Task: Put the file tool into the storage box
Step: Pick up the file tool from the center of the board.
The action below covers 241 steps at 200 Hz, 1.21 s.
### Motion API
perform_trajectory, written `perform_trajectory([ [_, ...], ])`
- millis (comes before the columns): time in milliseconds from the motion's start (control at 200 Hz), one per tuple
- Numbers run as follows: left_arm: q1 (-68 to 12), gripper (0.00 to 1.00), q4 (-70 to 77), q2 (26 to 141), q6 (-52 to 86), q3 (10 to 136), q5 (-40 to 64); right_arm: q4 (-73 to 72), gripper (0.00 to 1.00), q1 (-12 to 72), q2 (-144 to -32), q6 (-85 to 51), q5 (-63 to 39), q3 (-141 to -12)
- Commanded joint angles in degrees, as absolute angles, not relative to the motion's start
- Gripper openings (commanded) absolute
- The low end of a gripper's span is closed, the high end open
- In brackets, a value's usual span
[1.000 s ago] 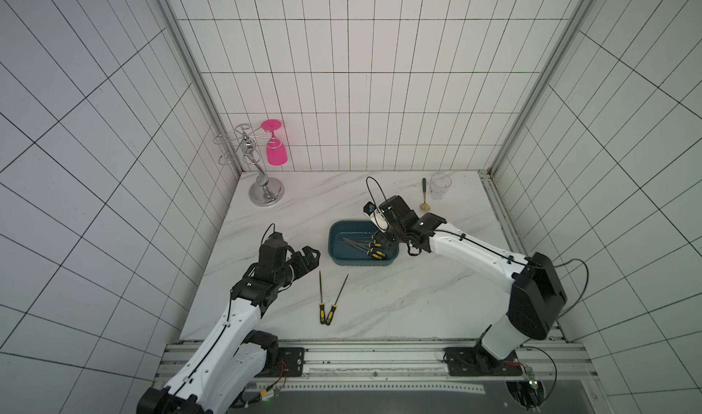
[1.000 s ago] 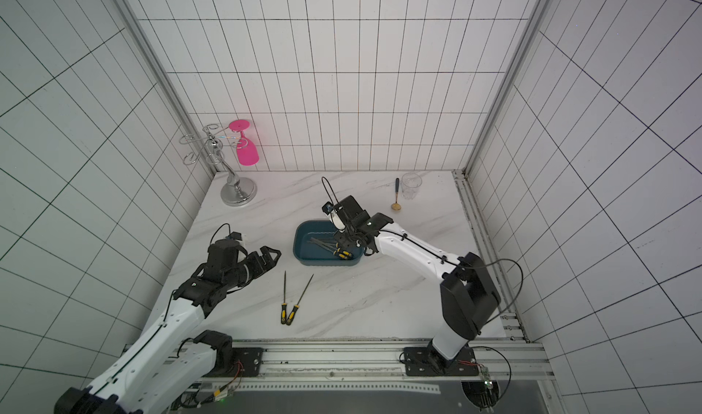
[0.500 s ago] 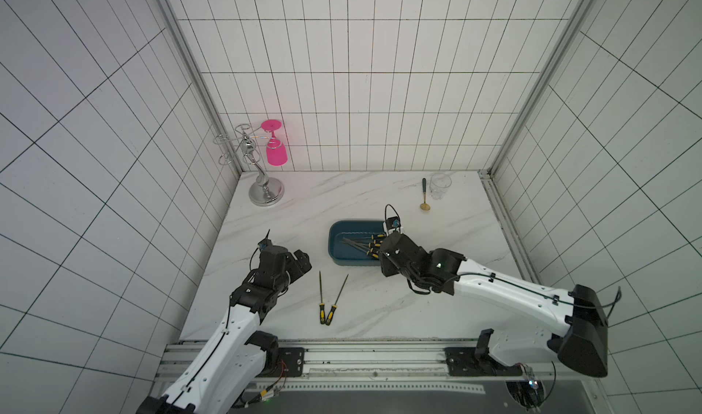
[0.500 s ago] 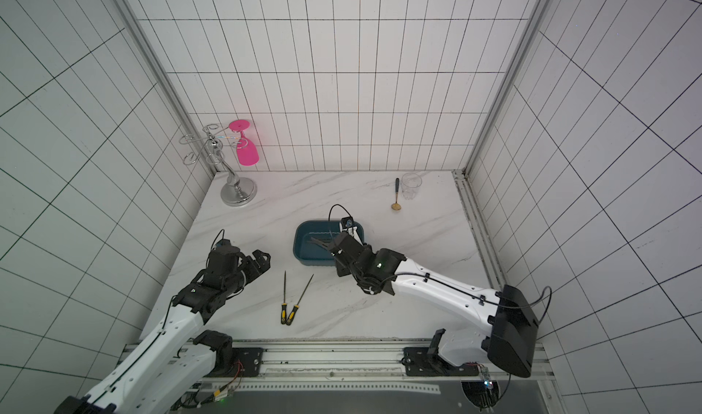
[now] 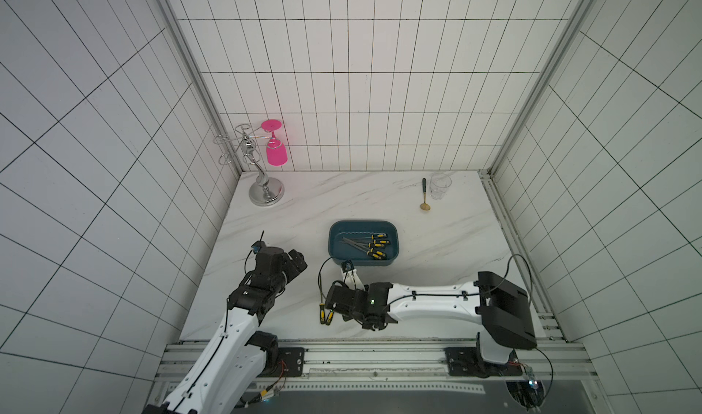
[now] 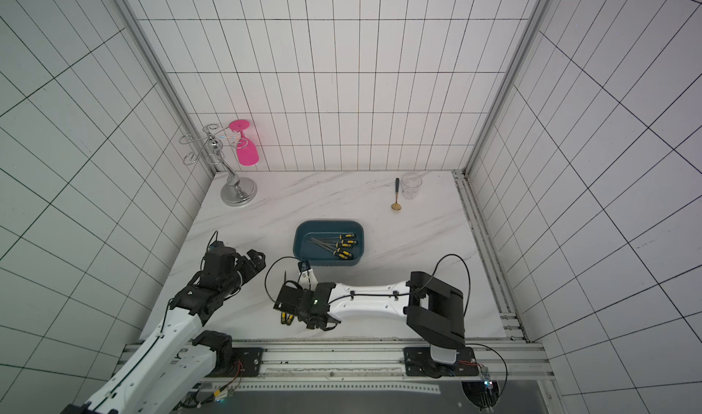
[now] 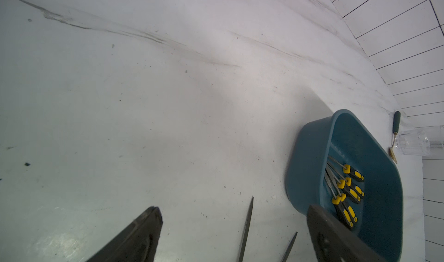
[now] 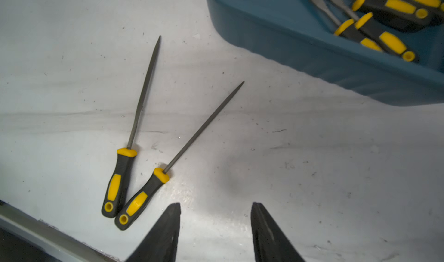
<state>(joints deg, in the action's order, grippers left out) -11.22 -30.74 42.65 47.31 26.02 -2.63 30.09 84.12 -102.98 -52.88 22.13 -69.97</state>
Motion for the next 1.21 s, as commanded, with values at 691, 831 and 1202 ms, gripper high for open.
perform_trajectory([
  [691,-10.26,0.98,-31.39,39.3,48.02,25.83,0.29,31.75,0.52,86.4,-114.71,-57.71,17.34,-79.94],
  [831,-10.17,0.98,-30.42,39.46,47.9,25.79,1.87,33.44,0.52,86.37,-116.35,-56.73,17.76,-82.34],
  [1202,-10.25,0.98,-30.06,39.44,47.77,26.0,2.99,35.95,0.51,86.42,-113.84,-60.79,18.6,-73.52],
])
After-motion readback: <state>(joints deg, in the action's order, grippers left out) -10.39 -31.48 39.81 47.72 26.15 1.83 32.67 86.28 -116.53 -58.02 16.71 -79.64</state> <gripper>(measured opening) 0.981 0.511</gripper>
